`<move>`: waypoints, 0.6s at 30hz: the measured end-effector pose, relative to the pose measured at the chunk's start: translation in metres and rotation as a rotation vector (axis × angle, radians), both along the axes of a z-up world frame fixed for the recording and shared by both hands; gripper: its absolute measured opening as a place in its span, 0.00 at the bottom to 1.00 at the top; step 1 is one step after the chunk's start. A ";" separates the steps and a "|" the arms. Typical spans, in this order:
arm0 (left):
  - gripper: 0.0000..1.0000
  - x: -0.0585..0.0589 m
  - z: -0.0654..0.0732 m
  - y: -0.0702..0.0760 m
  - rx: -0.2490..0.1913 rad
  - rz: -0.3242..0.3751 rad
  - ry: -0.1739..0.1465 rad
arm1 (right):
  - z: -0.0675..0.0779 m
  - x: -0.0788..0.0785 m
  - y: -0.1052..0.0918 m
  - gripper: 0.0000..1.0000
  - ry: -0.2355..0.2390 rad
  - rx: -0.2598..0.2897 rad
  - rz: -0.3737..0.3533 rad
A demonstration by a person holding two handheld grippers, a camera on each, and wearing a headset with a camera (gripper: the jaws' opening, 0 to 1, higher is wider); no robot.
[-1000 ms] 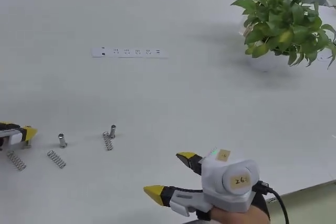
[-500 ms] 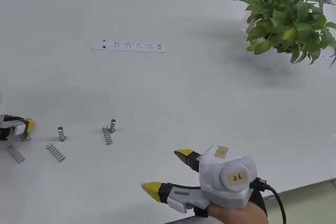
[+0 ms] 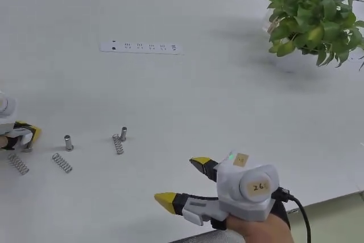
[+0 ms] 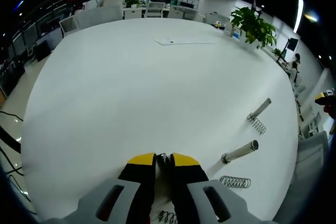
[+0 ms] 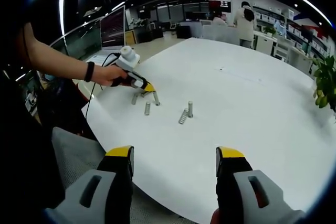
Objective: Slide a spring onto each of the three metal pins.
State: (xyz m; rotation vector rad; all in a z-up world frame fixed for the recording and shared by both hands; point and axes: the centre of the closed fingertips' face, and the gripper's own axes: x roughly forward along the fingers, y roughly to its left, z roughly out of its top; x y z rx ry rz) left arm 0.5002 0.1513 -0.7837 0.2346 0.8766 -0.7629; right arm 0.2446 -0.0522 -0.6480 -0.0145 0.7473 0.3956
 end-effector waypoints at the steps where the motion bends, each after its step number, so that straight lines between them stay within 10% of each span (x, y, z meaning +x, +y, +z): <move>1: 0.03 0.000 0.000 0.001 0.007 0.000 0.000 | 0.000 0.000 0.000 0.62 0.000 0.000 -0.001; 18: 0.00 -0.002 0.002 -0.003 0.044 0.013 0.034 | 0.001 0.001 -0.001 0.62 -0.007 0.001 -0.003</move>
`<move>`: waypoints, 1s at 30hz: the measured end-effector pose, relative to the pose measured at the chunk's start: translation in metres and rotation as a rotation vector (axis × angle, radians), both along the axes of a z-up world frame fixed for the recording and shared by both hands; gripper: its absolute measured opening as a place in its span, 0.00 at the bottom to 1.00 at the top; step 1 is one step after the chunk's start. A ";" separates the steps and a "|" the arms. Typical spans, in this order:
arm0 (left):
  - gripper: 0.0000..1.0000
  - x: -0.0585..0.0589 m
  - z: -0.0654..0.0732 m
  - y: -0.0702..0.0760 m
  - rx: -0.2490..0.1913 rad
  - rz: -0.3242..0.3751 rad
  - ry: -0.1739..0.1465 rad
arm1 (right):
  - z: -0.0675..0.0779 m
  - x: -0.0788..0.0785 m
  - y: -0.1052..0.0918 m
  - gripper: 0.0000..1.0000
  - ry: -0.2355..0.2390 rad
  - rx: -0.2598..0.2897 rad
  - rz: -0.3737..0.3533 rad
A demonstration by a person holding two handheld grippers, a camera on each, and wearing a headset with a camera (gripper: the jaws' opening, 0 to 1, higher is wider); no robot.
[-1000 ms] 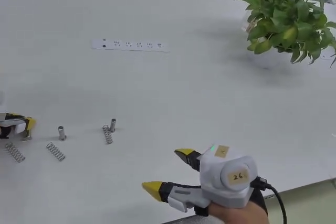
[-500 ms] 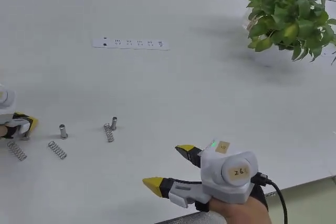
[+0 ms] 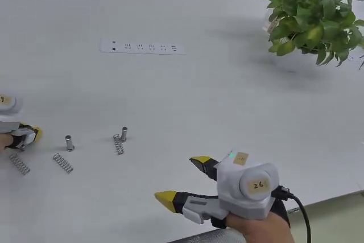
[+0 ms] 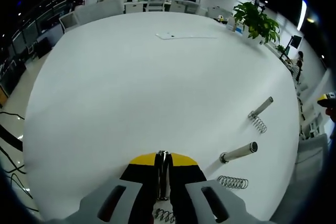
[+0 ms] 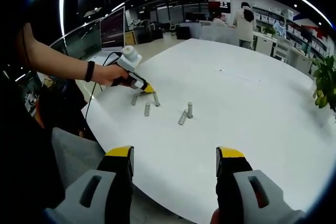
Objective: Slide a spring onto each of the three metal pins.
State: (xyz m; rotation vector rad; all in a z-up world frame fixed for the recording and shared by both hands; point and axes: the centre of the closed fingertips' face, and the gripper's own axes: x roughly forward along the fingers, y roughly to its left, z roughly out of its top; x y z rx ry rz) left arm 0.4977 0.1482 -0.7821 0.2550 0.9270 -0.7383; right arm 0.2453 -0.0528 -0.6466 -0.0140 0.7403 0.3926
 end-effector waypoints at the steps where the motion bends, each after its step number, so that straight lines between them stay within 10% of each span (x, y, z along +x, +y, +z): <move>1: 0.00 0.000 0.002 -0.001 -0.012 0.006 0.003 | 0.000 0.000 -0.001 0.62 0.000 0.000 -0.001; 30: 0.00 0.005 0.037 0.015 -0.073 0.060 -0.075 | 0.003 -0.002 -0.002 0.62 -0.018 0.004 -0.011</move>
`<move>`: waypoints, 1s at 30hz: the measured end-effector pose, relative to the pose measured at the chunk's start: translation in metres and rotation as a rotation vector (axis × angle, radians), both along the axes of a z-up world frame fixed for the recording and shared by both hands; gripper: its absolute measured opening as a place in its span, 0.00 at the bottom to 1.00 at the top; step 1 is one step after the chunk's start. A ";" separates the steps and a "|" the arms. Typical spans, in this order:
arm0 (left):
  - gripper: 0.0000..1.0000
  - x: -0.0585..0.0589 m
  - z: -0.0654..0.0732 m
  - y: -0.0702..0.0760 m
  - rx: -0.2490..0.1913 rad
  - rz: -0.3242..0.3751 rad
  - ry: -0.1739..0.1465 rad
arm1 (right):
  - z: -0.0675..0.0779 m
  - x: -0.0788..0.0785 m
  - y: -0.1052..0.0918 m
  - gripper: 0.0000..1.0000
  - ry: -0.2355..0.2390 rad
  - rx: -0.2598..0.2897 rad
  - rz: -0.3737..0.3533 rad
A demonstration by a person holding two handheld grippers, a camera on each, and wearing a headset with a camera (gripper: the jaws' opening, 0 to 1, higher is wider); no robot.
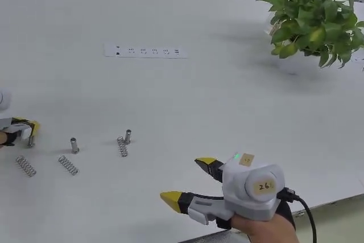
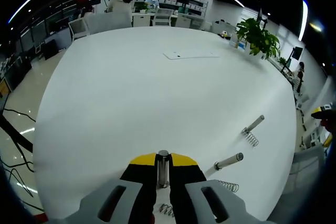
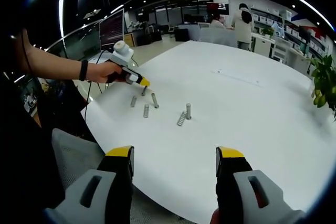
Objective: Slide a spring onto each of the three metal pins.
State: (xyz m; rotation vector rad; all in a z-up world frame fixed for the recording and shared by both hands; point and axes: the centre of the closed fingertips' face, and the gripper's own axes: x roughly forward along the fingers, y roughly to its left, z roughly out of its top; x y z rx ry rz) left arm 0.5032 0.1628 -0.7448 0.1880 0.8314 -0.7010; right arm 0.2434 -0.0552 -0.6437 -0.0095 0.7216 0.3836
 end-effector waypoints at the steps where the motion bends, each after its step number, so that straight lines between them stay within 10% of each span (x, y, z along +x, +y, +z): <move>1: 0.00 0.000 0.001 0.001 0.001 0.002 -0.003 | 0.000 0.000 0.000 0.62 0.000 -0.001 0.002; 30: 0.00 -0.013 0.007 0.014 0.059 -0.031 -0.036 | -0.001 -0.005 0.005 0.61 -0.006 0.006 0.014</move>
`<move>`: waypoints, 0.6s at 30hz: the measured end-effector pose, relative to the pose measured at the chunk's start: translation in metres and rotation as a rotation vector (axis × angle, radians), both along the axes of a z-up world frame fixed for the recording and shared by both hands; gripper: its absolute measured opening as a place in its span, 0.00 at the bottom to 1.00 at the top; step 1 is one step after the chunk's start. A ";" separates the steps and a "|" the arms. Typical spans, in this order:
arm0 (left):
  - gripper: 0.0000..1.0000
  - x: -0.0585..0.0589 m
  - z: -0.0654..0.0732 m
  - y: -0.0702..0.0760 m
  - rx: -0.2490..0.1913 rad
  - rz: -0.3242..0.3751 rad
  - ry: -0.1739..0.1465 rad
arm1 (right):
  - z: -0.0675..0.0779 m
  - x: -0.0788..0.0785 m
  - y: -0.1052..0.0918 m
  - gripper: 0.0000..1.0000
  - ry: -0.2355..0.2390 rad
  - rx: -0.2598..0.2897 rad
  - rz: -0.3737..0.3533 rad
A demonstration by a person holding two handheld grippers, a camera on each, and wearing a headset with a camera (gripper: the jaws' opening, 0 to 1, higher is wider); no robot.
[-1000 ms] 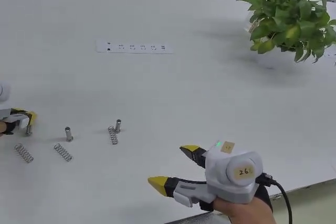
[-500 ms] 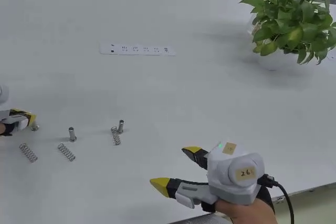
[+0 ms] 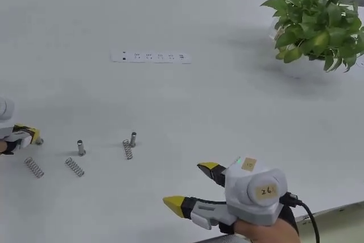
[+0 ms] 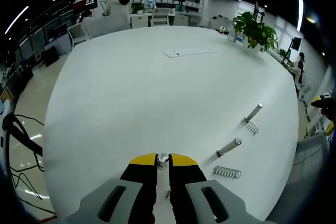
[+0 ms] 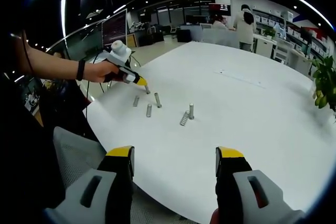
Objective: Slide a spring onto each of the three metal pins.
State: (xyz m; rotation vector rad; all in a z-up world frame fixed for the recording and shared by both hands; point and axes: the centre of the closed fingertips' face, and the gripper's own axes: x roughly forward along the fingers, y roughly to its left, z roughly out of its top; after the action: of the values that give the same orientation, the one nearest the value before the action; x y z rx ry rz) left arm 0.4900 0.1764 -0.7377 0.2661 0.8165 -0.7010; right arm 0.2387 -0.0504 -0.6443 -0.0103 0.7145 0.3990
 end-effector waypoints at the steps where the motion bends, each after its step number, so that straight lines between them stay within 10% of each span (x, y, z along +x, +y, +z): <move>1: 0.00 0.000 0.000 0.000 0.001 -0.001 0.000 | 0.000 0.000 0.000 0.61 0.000 0.000 0.000; 18: 0.01 -0.003 -0.006 0.002 0.007 0.015 0.013 | -0.002 -0.003 -0.002 0.61 0.002 0.004 -0.011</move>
State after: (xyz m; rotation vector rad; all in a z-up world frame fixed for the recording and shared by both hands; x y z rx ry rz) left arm 0.4869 0.1784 -0.7435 0.2615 0.8326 -0.6870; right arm 0.2352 -0.0521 -0.6465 -0.0019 0.7150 0.3902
